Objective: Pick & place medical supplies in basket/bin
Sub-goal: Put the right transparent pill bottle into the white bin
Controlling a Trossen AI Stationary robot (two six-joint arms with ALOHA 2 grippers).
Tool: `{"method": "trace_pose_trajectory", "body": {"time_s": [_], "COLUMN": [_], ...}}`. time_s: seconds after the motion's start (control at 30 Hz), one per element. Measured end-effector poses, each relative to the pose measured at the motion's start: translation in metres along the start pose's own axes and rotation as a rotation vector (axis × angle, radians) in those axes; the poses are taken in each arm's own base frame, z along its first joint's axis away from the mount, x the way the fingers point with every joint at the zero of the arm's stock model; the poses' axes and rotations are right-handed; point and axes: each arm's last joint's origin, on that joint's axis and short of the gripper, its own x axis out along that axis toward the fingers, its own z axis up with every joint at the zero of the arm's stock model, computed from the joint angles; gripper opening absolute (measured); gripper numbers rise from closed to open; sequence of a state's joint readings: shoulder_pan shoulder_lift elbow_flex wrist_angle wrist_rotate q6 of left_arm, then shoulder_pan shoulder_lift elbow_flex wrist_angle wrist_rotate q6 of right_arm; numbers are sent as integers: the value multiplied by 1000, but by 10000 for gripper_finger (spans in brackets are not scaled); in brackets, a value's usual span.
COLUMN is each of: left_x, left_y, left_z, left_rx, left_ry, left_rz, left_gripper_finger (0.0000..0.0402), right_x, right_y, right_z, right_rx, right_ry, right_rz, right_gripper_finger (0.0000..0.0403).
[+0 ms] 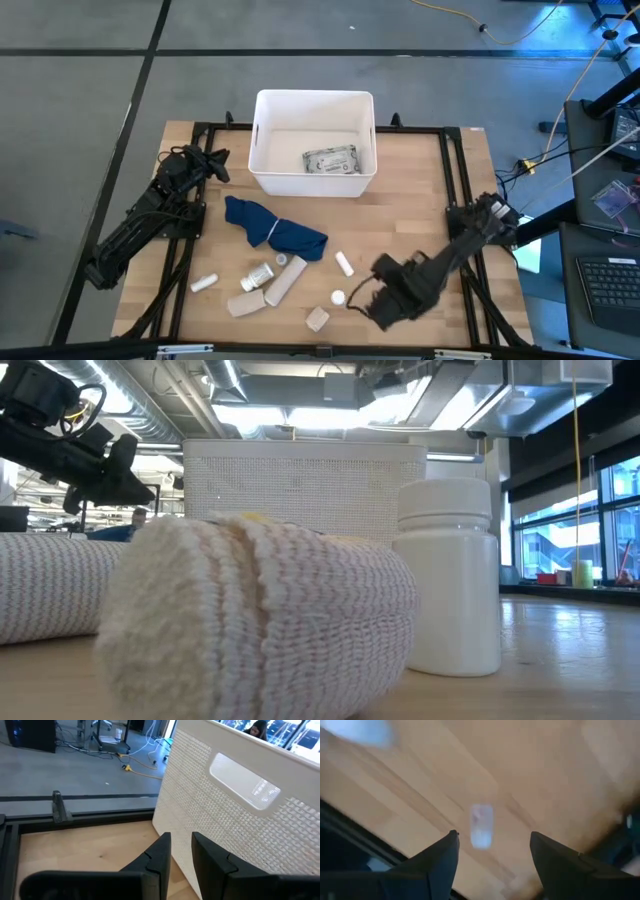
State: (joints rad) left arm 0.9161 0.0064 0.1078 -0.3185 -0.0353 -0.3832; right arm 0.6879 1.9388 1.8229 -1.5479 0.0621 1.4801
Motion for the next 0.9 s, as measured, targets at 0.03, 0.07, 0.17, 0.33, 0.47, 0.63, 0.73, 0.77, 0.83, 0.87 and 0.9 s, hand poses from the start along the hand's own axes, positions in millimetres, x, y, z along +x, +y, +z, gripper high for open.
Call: {"method": "trace_pose_trajectory", "body": {"time_s": [0.03,0.07,0.17,0.33,0.47,0.63,0.73,0.77,0.83,0.87,0.9], "left_x": [0,0,0,0,0,0,0,0,0,0,0], "left_y": [0,0,-1,-2,-2,-2,-2,-2,-2,-2,-2], "left_z": [0,0,0,-1,-1,-1,-1,-1,-1,-1,-1], "left_rx": [0,0,0,-26,-50,-50,-49,-50,-50,-50,-50], "left_ry": [3,5,14,32,33,35,36,36,36,36,35], "left_rz": [-6,-11,-35,-77,-76,-75,-75,-74,-74,-74,-74], "left_gripper_finger": [72,72,72,72,72,72,72,72,72,72,72], "right_x": [7,13,33,62,85,110,119,122,127,130,132], "right_y": [0,0,2,3,-2,-4,-2,-2,-3,-3,-3], "right_z": [-7,-13,-24,-29,-31,-30,-30,-29,-27,-26,-25], "right_rx": [15,12,-7,12,29,27,-10,-9,-5,-4,-5], "right_ry": [20,34,49,100,147,220,236,235,237,237,242], "right_rz": [-20,-31,-41,-43,-75,-40,4,15,29,34,40], "right_gripper_finger": [243,243,243,243,243,243,243,243,243,243,243]}}
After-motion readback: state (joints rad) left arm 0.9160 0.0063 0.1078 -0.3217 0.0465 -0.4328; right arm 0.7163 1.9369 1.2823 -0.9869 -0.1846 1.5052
